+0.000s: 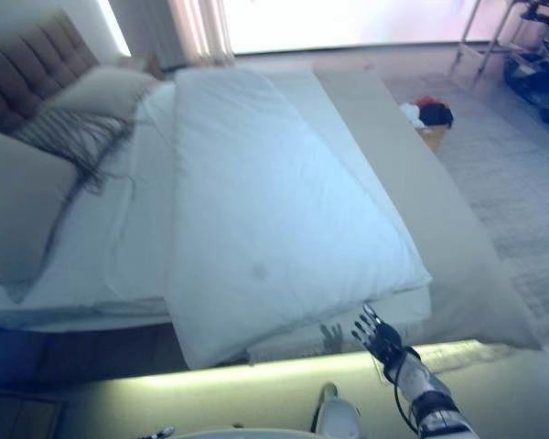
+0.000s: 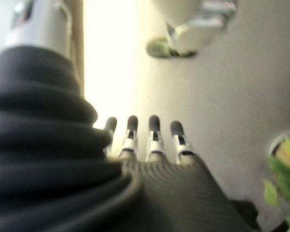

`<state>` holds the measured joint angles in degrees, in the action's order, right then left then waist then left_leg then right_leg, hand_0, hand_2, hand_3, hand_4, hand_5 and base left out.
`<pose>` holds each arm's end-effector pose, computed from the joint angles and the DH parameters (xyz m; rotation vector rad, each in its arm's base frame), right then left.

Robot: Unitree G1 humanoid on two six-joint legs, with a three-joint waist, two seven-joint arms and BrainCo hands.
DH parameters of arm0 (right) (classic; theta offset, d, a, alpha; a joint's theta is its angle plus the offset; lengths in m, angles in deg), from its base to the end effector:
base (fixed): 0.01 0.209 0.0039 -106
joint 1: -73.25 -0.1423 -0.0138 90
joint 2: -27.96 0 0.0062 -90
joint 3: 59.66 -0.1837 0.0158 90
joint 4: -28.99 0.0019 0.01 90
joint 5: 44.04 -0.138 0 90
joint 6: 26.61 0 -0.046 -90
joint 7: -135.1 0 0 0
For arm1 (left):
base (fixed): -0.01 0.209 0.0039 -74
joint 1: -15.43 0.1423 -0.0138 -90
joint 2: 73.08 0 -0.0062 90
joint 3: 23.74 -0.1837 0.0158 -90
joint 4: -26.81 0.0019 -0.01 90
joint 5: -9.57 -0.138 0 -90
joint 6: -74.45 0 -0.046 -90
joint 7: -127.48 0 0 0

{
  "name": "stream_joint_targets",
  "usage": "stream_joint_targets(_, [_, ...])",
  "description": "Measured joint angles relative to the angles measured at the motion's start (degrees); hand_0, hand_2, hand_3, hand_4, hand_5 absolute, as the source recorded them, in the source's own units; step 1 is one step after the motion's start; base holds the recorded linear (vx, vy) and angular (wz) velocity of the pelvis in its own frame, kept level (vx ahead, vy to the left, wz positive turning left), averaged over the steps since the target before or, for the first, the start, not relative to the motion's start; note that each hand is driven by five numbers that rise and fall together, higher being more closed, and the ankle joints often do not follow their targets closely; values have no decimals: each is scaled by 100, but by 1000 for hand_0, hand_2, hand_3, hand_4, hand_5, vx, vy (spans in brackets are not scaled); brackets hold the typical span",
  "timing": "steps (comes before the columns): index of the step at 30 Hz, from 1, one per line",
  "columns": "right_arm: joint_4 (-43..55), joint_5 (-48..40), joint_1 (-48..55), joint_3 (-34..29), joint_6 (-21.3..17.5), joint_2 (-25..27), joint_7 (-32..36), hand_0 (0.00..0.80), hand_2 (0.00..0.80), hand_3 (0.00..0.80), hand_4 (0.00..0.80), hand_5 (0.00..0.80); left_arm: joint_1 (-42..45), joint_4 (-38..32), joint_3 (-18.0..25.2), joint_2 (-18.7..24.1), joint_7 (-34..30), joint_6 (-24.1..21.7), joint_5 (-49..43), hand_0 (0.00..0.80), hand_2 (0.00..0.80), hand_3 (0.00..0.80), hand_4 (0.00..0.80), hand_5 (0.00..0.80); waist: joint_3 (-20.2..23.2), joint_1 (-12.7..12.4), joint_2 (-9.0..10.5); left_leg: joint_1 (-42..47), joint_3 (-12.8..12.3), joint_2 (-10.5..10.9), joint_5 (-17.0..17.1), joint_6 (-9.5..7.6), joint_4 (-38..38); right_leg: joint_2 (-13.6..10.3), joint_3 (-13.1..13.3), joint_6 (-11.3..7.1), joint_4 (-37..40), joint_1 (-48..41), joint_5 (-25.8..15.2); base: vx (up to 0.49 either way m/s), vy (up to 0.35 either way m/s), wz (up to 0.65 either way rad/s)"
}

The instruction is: Make the bed neatly

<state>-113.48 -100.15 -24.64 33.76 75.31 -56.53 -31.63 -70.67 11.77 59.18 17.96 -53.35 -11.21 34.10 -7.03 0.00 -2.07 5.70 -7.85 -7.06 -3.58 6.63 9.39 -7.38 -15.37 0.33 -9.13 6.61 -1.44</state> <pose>0.1656 -0.2531 -0.0638 0.6895 0.7601 -0.1973 0.0286 0.2485 -0.1161 -0.0557 1.3974 0.3746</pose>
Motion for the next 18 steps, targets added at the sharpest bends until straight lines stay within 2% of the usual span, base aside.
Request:
stream_joint_targets(1, [-68,96,-5,-31,25,70,83,0,0,0,0,0,-7,34,0,-50,-25,-15,5,0,0,0,0,0,-4,-25,22,-232,-19,-45,9,-18,530,2,0,131,190,-186,-80,214,149,-5])
stream_joint_targets(2, [-67,199,-4,-28,47,177,133,0,0,0,0,0,2,33,-2,-132,-45,-18,72,0,0,0,0,0,2,-88,20,-315,-62,-118,-16,-25,623,27,3,158,390,-397,-101,181,161,-6])
stream_joint_targets(3, [-45,271,-30,-19,48,232,134,0,0,0,0,0,20,31,-7,-175,-51,-18,125,0,0,0,0,0,19,-94,61,-328,-151,-192,1,-4,362,52,-47,172,490,-478,-88,100,175,-9])
stream_joint_targets(5, [7,273,-124,-5,49,261,118,0,0,0,0,0,-2,-10,-19,-212,-51,-30,124,0,0,0,0,0,28,-110,114,-481,-156,-365,33,-10,-134,129,-95,200,537,-485,-50,51,171,-1])
stream_joint_targets(7, [13,271,-234,69,73,283,106,0,0,0,0,0,-156,-23,-55,-218,-61,-47,112,0,0,0,0,0,41,-127,132,-731,-233,-593,344,102,-413,198,-276,223,545,-392,-45,39,161,2])
stream_joint_targets(9, [-55,256,-358,95,94,287,38,0,0,0,0,0,-282,-63,-82,-230,-89,-82,100,0,0,0,0,0,41,-232,124,-731,-302,-694,451,38,-455,230,-302,228,525,-380,-41,76,183,-19])
stream_joint_targets(10, [-41,249,-358,91,90,281,-1,0,0,0,0,0,-315,-112,-107,-229,-88,-99,103,0,0,0,0,0,46,-237,116,-663,-300,-689,454,35,-457,219,-304,216,520,-395,-44,61,172,-23])
stream_joint_targets(12, [-63,248,-356,102,94,295,-3,0,0,0,0,0,-430,-183,-247,-235,-78,-119,126,0,0,0,0,0,85,-225,-38,-623,-299,-648,484,-40,-501,202,-366,69,435,-373,-26,78,94,2])
stream_joint_targets(13, [-111,246,-357,92,85,332,3,0,0,0,0,0,-514,-213,-330,-249,-68,-120,129,0,0,0,0,0,103,-213,-151,-597,-272,-637,577,141,-617,203,-378,-14,328,-292,-6,64,45,9])
stream_joint_targets(14, [-223,244,-364,127,111,299,5,0,0,0,0,0,-596,-232,-360,-210,-22,-125,149,0,0,0,0,0,96,-235,-91,-599,-304,-508,605,161,-700,48,-359,-132,249,-242,-3,35,29,13])
stream_joint_targets(15, [-274,243,-356,187,187,241,1,0,0,0,0,0,-654,-286,-394,-141,4,-124,158,0,0,0,0,0,100,-218,-25,-552,-307,-333,620,53,-797,-119,-358,-237,276,-242,-54,7,35,12])
stream_joint_targets(18, [-271,127,-366,186,210,144,-11,0,0,0,0,0,-708,-356,-405,-35,12,-134,226,0,0,0,0,0,107,-224,8,-519,-314,-101,653,-75,-931,-310,-341,-390,409,-266,-135,15,57,13])
